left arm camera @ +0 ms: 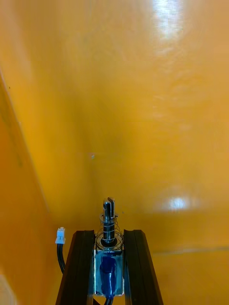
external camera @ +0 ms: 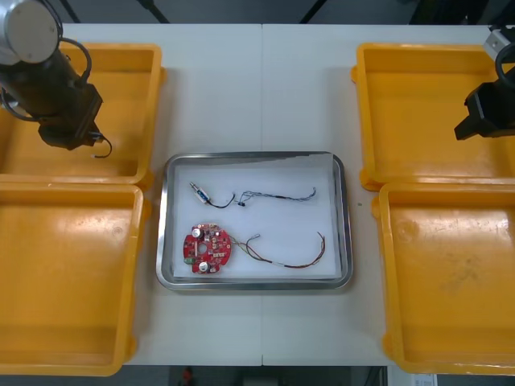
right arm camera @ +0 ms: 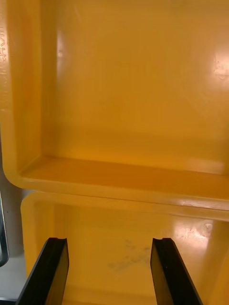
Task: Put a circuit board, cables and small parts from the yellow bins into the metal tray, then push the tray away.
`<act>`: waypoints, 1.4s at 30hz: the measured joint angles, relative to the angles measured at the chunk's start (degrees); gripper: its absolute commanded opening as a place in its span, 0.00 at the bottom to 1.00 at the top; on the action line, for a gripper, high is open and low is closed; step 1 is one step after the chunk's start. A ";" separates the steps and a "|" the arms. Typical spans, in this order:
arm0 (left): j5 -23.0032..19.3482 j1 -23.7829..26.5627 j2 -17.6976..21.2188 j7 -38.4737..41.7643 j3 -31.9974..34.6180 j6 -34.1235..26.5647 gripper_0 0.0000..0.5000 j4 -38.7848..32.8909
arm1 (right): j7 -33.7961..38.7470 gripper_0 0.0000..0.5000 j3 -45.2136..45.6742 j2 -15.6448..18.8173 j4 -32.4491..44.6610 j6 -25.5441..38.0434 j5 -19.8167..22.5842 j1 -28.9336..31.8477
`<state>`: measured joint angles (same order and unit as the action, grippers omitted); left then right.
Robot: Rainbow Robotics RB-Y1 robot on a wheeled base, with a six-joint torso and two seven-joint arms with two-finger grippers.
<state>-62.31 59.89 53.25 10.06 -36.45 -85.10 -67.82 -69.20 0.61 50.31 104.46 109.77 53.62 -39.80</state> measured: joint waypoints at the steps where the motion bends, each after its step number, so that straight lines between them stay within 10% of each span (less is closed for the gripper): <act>1: -0.82 0.63 0.33 -2.36 0.00 -0.63 0.00 0.00 | 0.11 1.00 0.70 0.01 0.02 0.00 -0.22 0.51; 28: -2.09 4.65 2.04 -20.68 4.96 -19.20 0.00 -26.35 | 5.37 1.00 7.49 0.05 0.28 0.01 -4.95 11.61; 42: 14.30 -1.34 -13.48 -21.31 9.52 -23.95 0.00 -34.27 | 5.35 1.00 8.62 -0.78 1.58 0.03 -4.89 13.00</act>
<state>-48.01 58.55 39.77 -11.25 -26.92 -109.06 -102.10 -63.85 9.24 49.52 106.03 109.81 48.73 -26.79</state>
